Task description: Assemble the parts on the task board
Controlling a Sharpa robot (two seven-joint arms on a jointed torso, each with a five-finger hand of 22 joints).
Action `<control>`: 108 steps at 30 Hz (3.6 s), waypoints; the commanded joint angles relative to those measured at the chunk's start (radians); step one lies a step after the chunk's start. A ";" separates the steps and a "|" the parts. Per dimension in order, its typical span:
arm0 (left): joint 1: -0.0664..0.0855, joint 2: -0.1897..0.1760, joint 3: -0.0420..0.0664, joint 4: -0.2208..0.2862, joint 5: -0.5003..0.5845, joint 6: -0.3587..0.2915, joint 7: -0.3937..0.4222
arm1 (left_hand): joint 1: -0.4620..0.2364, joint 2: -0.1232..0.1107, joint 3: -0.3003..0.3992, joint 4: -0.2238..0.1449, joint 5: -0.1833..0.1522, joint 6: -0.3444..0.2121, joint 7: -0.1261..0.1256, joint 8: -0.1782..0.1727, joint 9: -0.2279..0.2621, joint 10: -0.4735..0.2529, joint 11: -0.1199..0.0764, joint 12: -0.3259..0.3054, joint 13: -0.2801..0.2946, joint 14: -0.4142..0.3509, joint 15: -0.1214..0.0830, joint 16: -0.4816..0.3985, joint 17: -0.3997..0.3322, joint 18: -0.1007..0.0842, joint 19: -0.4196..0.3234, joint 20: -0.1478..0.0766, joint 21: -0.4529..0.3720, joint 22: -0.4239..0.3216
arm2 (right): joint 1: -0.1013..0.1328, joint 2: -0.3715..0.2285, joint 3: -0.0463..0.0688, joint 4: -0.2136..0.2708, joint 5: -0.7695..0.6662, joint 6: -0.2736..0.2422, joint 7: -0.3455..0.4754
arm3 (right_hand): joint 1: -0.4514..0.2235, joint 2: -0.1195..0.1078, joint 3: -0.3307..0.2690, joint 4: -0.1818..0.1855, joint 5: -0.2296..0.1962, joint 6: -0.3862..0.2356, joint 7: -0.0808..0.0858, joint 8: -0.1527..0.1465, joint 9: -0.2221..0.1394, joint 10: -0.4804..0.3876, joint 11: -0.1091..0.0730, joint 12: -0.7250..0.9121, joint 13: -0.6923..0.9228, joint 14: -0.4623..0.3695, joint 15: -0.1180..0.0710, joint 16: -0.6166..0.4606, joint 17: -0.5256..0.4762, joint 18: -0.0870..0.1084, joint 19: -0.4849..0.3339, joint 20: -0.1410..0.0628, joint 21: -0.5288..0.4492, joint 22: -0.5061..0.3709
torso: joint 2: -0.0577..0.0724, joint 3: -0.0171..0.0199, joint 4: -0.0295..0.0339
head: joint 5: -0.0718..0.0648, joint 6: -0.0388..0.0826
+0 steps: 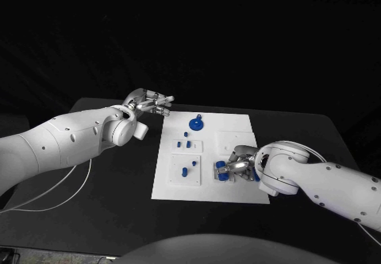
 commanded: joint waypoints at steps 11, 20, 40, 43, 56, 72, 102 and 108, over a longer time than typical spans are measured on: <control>-0.001 0.004 0.001 0.002 0.007 0.028 -0.007 | -0.005 -0.004 0.004 0.002 -0.002 -0.010 0.002 -0.004 -0.001 -0.010 0.002 -0.003 0.001 -0.006 0.007 0.004 0.001 -0.014 0.006 -0.002 0.005 -0.006 | -0.001 0.014 -0.004 -0.025 -0.087 0.002 0.008 | 0.029 0.009 0.139 -0.135 -0.065 0.007 0.001 0.003 -0.023 -0.004 -0.001 0.003 0.008 0.001 -0.003 -0.004 -0.001 -0.019 0.053 -0.001 -0.012 0.002 | 0.001 -0.0010 0.0007 | -0.001 -0.003; -0.002 0.006 0.001 -0.002 0.007 0.028 -0.006 | 0.001 -0.005 0.005 -0.003 -0.002 -0.012 0.003 -0.004 -0.001 -0.011 0.002 -0.003 0.001 -0.006 0.007 0.004 0.001 -0.014 0.006 -0.002 0.006 -0.008 | -0.001 0.022 -0.009 -0.036 -0.107 -0.018 0.012 | 0.042 0.000 0.126 -0.093 -0.121 0.009 0.002 0.003 -0.033 -0.005 0.000 -0.001 0.006 0.002 -0.002 -0.006 0.000 -0.019 0.054 0.000 -0.014 0.004 | 0.000 -0.0001 -0.0001 | 0.004 -0.007; -0.002 0.004 0.001 -0.002 0.007 0.029 -0.009 | -0.002 -0.006 0.003 -0.006 -0.004 -0.014 0.004 -0.004 -0.001 -0.013 0.003 -0.003 0.001 -0.006 0.007 0.005 0.001 -0.014 0.006 -0.001 0.006 -0.013 | -0.001 0.019 -0.014 -0.014 -0.092 -0.020 0.027 | 0.136 -0.062 -0.306 0.232 -0.441 0.026 0.010 0.004 -0.045 0.001 0.008 -0.008 0.004 0.004 0.000 -0.007 0.019 -0.019 0.055 0.000 -0.014 0.009 | 0.001 -0.0003 -0.0001 | -0.004 -0.009; -0.002 0.003 0.001 0.000 0.006 0.031 -0.009 | -0.002 -0.006 0.003 -0.006 -0.004 -0.014 0.004 -0.004 -0.001 -0.013 0.003 -0.003 0.001 -0.006 0.007 0.005 0.001 -0.014 0.006 -0.001 0.006 -0.013 | -0.002 0.014 -0.014 -0.010 -0.109 -0.024 0.039 | 0.138 -0.060 -0.288 0.231 -0.432 0.026 0.011 0.004 -0.042 0.000 0.009 -0.008 0.004 0.004 0.003 -0.008 0.019 -0.017 0.054 0.004 -0.015 0.009 | 0.001 0.0000 0.0000 | -0.007 -0.008; -0.002 -0.001 0.000 0.000 0.005 0.031 -0.011 | -0.003 -0.005 0.004 -0.006 -0.005 -0.015 0.004 -0.004 -0.001 -0.014 0.003 -0.003 0.001 -0.007 0.008 0.004 0.001 -0.014 0.006 -0.001 0.006 -0.015 | -0.006 -0.007 -0.014 0.002 -0.098 -0.058 0.073 | 0.092 -0.063 -0.337 0.235 -0.440 0.032 0.007 0.005 -0.032 0.005 0.006 -0.003 0.008 0.005 -0.001 -0.005 0.027 -0.018 0.055 0.000 -0.005 0.012 | 0.001 0.0002 -0.0006 | -0.004 -0.003; -0.002 -0.002 0.000 -0.002 0.005 0.032 -0.015 | -0.006 -0.003 0.003 -0.006 -0.007 -0.016 0.004 -0.004 -0.001 -0.014 0.003 -0.003 0.001 -0.008 0.008 0.004 0.001 -0.014 0.006 0.000 0.006 -0.019 | -0.011 -0.040 -0.012 0.020 -0.067 -0.115 0.143 | 0.062 0.011 -0.536 0.235 -0.408 0.038 0.005 0.004 0.008 0.013 0.005 0.019 0.023 0.008 0.000 0.017 0.043 -0.014 0.057 0.002 0.031 0.027 | 0.000 -0.0002 -0.0001 | -0.009 0.003; -0.002 -0.011 -0.001 -0.010 0.005 0.035 -0.021 | -0.013 -0.007 0.002 0.000 -0.010 -0.017 0.004 -0.004 0.000 -0.015 0.004 -0.003 0.001 -0.009 0.008 0.005 0.001 -0.014 0.006 0.000 0.007 -0.024 | -0.037 -0.111 0.030 0.072 -0.028 -0.026 0.263 | 0.219 0.121 -0.594 0.025 0.169 0.047 -0.009 0.004 0.030 0.014 -0.004 0.026 0.028 0.006 -0.006 0.030 0.049 -0.020 0.057 -0.003 0.044 0.041 | 0.001 -0.0001 -0.0001 | -0.005 0.003; -0.002 -0.011 -0.001 -0.011 0.005 0.035 -0.023 | -0.013 -0.007 0.002 0.000 -0.010 -0.017 0.004 -0.004 0.000 -0.015 0.004 -0.003 0.001 -0.009 0.008 0.005 0.001 -0.014 0.006 0.000 0.007 -0.024 | -0.040 -0.110 0.033 0.067 -0.030 -0.012 0.260 | 0.279 0.100 -0.364 -0.035 0.017 0.041 -0.014 0.002 -0.005 0.012 -0.007 0.022 0.028 0.006 -0.011 0.030 0.051 -0.025 0.056 -0.007 0.044 0.044 | 0.001 -0.0009 -0.0002 | -0.006 0.000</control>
